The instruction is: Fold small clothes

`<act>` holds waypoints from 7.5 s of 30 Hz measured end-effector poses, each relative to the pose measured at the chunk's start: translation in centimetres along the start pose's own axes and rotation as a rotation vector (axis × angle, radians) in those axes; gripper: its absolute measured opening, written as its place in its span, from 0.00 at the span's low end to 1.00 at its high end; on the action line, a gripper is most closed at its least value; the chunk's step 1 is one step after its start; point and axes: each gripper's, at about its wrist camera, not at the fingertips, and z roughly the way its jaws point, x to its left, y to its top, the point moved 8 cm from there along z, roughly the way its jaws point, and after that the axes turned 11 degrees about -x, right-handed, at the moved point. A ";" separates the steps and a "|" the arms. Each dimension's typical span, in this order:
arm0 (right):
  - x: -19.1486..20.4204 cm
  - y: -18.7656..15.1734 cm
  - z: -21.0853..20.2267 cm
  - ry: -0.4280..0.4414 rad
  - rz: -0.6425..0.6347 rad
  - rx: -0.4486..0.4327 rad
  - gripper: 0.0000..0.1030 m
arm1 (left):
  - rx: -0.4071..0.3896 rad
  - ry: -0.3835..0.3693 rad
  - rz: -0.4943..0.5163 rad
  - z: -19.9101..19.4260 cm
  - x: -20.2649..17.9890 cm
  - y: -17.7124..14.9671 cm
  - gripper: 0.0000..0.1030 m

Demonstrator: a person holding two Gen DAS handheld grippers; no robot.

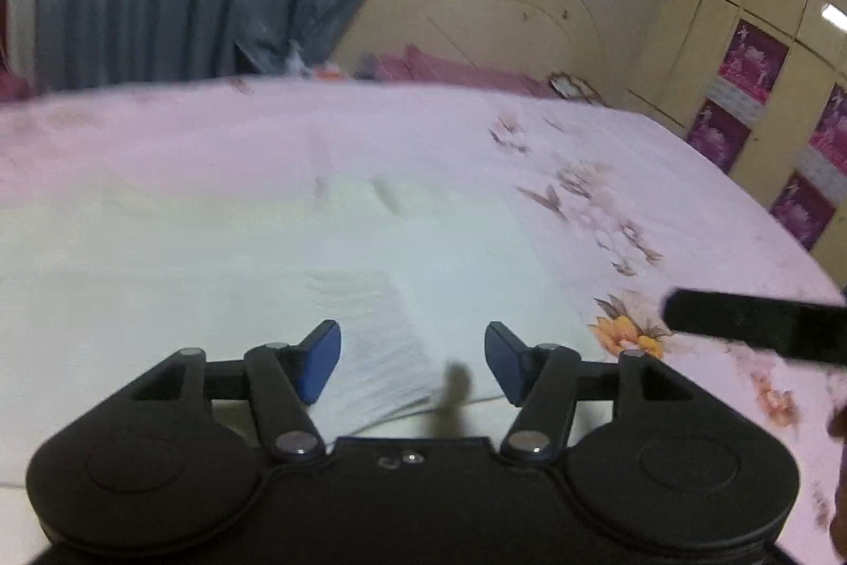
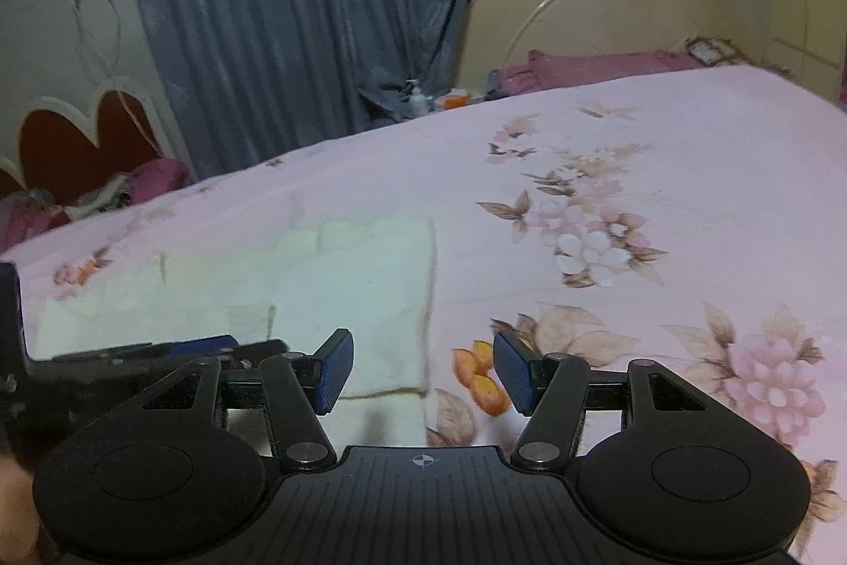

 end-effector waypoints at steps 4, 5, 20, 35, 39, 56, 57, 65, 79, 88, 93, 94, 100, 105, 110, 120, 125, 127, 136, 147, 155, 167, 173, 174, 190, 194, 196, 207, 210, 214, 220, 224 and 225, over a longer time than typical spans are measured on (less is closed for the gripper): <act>2.1 -0.3 1.8 0.099 0.074 0.039 0.57 | -0.073 0.176 -0.014 -6.4 6.0 0.4 0.63; 2.9 -0.5 2.4 0.119 0.073 0.050 0.57 | -0.082 0.239 -0.015 -8.3 8.1 0.0 0.63; 10.4 -4.0 9.6 0.229 -0.023 0.216 0.15 | -0.032 0.495 -0.189 -13.2 20.1 -4.5 0.64; 0.9 0.5 5.6 0.057 -0.071 0.033 0.04 | 0.025 0.418 -0.062 -11.2 18.9 -3.4 0.15; 1.1 -0.1 5.4 0.057 -0.066 0.043 0.04 | 0.031 0.406 -0.061 -11.0 18.7 -3.3 0.09; -0.8 0.2 4.9 -0.039 -0.101 -0.024 0.43 | -0.108 0.399 -0.069 -15.1 18.0 -0.7 0.54; -0.4 0.3 4.8 -0.010 -0.098 -0.019 0.43 | -0.126 0.382 -0.064 -14.9 17.4 -0.1 0.54; 5.3 -3.0 7.5 0.142 -0.208 0.093 0.26 | -0.031 0.294 -0.018 -7.5 14.8 -0.5 0.53; 5.8 -1.0 10.7 0.121 -0.179 0.042 0.26 | -0.051 0.254 0.009 -4.1 17.2 3.5 0.58; 5.4 -1.6 15.1 0.055 -0.191 0.050 0.26 | -0.018 0.260 -0.076 -1.7 22.3 2.7 0.58; 5.0 -1.2 15.3 0.034 -0.193 0.054 0.26 | -0.018 0.291 -0.020 -1.8 22.1 2.5 0.58; 5.6 -1.1 14.9 0.043 -0.197 0.047 0.26 | -0.021 0.298 -0.022 -2.2 22.2 2.4 0.58; 10.7 -1.8 14.1 0.192 -0.193 0.056 0.26 | -0.079 0.269 0.059 -2.9 17.4 4.0 0.63; 14.6 -3.9 14.4 0.270 -0.255 0.097 0.26 | -0.020 0.231 0.088 -1.9 15.0 2.1 0.63; 9.9 -3.5 13.8 0.146 -0.245 0.075 0.26 | -0.008 0.296 0.069 -4.8 18.2 0.2 0.67; 8.7 -2.8 10.9 0.099 -0.216 0.051 0.27 | -0.030 0.307 0.079 -6.6 15.7 1.2 0.64; 11.6 -5.0 9.9 0.154 -0.244 0.087 0.27 | -0.013 0.276 0.051 -6.4 13.5 0.3 0.64; 12.5 -5.6 9.4 0.171 -0.253 0.090 0.27 | -0.005 0.264 0.043 -6.2 12.8 -0.1 0.64; 12.7 -6.4 9.3 0.147 -0.287 0.077 0.27 | 0.024 0.253 0.058 -6.1 12.3 -1.2 0.66; 5.8 -4.7 8.9 -0.013 -0.207 0.083 0.27 | 0.020 0.267 0.046 -7.6 14.3 -1.5 0.66; 4.2 -4.6 8.1 -0.052 -0.193 0.077 0.27 | 0.028 0.275 0.047 -8.8 16.2 -2.0 0.66; 4.9 -4.8 8.7 -0.081 -0.242 0.096 0.27 | 0.030 0.265 0.060 -8.7 16.6 -2.3 0.68; 5.0 -4.7 9.1 -0.065 -0.277 0.118 0.27 | 0.038 0.276 0.080 -8.5 16.4 -2.3 0.69; 5.0 -4.7 9.1 -0.060 -0.283 0.121 0.27 | 0.040 0.279 0.084 -8.5 16.4 -2.3 0.69; -0.5 -7.5 -4.4 0.011 -0.237 0.049 0.93 | 0.043 0.370 0.143 -19.0 11.5 -5.6 0.94; -2.1 -9.4 -10.0 0.032 -0.178 0.036 0.93 | -0.009 0.348 0.112 -24.3 9.4 -7.3 0.26; -2.3 -10.6 -12.9 0.049 -0.163 0.033 0.93 | 0.012 0.358 0.040 -26.8 9.5 -8.9 0.05; -3.5 -18.0 -22.7 0.189 0.022 0.168 0.66 | 0.104 0.275 -0.103 -36.6 7.1 -17.1 0.77; -4.0 -19.8 -23.9 0.220 0.105 0.199 0.64 | 0.085 0.221 -0.239 -37.1 7.3 -17.7 0.77; -3.6 -20.5 -24.9 0.294 0.200 0.213 0.64 | 0.088 0.141 -0.385 -37.1 8.0 -17.9 0.65; -4.2 -20.2 -23.8 0.371 0.354 0.239 0.45 | 0.092 0.071 -0.513 -36.2 9.4 -18.3 0.40; -3.5 -19.7 -23.1 0.421 0.350 0.255 0.28 | 0.110 0.065 -0.521 -35.7 9.6 -18.5 0.06; -3.0 -19.8 -23.1 0.443 0.344 0.270 0.06 | 0.108 0.071 -0.522 -35.8 9.4 -18.7 0.04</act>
